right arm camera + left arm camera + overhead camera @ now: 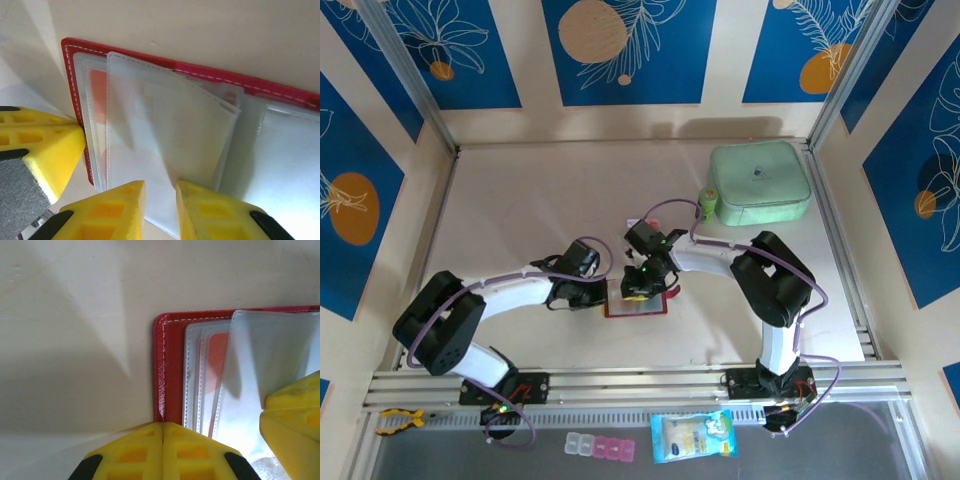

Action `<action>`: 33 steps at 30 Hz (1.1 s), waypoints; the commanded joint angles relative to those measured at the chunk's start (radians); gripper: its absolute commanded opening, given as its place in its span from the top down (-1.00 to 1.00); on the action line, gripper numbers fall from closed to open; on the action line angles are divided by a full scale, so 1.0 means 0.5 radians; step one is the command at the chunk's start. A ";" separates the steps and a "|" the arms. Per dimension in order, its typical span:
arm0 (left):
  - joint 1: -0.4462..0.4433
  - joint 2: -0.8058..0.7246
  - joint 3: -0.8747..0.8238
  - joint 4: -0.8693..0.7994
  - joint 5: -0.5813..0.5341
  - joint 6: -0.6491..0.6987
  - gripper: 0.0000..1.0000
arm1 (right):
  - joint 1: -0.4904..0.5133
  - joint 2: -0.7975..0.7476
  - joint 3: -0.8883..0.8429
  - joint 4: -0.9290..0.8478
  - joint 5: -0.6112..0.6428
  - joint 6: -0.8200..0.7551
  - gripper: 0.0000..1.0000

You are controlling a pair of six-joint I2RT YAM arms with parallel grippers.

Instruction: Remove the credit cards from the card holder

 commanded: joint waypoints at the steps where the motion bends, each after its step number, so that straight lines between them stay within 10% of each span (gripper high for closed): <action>1: 0.027 -0.008 0.004 -0.074 -0.011 0.053 0.89 | -0.027 -0.042 -0.009 -0.102 0.045 -0.023 0.52; 33: 0.029 -0.176 0.081 -0.040 0.019 -0.033 0.81 | -0.156 -0.125 -0.331 0.242 -0.329 -0.166 0.54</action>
